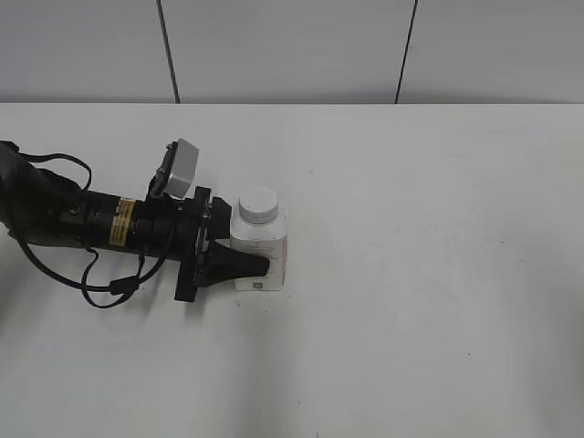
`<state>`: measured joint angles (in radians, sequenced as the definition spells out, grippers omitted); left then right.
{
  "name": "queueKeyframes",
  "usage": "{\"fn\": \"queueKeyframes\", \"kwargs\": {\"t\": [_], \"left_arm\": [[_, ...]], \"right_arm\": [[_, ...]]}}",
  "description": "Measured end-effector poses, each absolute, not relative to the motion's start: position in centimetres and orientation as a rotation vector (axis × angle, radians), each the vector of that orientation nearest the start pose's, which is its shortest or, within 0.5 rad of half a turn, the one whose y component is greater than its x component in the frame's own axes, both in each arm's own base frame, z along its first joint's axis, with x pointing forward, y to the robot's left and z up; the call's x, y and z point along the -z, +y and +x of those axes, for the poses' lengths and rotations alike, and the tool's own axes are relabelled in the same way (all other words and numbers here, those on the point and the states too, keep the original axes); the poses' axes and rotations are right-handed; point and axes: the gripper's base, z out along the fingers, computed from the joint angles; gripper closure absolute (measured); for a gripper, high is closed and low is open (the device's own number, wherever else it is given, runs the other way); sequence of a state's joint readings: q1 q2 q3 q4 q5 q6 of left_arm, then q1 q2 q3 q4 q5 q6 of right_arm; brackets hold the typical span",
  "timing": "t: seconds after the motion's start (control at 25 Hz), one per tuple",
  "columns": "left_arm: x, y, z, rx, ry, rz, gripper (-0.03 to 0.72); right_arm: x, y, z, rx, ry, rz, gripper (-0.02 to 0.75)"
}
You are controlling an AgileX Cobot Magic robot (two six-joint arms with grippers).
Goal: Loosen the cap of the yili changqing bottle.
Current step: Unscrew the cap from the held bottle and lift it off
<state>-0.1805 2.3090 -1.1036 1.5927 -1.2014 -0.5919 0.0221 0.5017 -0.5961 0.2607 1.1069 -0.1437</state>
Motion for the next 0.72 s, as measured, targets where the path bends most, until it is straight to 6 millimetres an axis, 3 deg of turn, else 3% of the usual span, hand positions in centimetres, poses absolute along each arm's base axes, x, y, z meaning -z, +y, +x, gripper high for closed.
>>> {"fn": "queueKeyframes", "kwargs": {"t": [0.32, 0.72], "left_arm": [[-6.0, -14.8, 34.0, 1.114, 1.532, 1.417, 0.291], [-6.0, -14.8, 33.9, 1.116, 1.530, 1.419, 0.291]], "right_arm": [[-31.0, 2.3, 11.6, -0.324, 2.597, -0.062, 0.160], [-30.8, 2.5, 19.9, -0.349, 2.799, 0.036, 0.160]]}}
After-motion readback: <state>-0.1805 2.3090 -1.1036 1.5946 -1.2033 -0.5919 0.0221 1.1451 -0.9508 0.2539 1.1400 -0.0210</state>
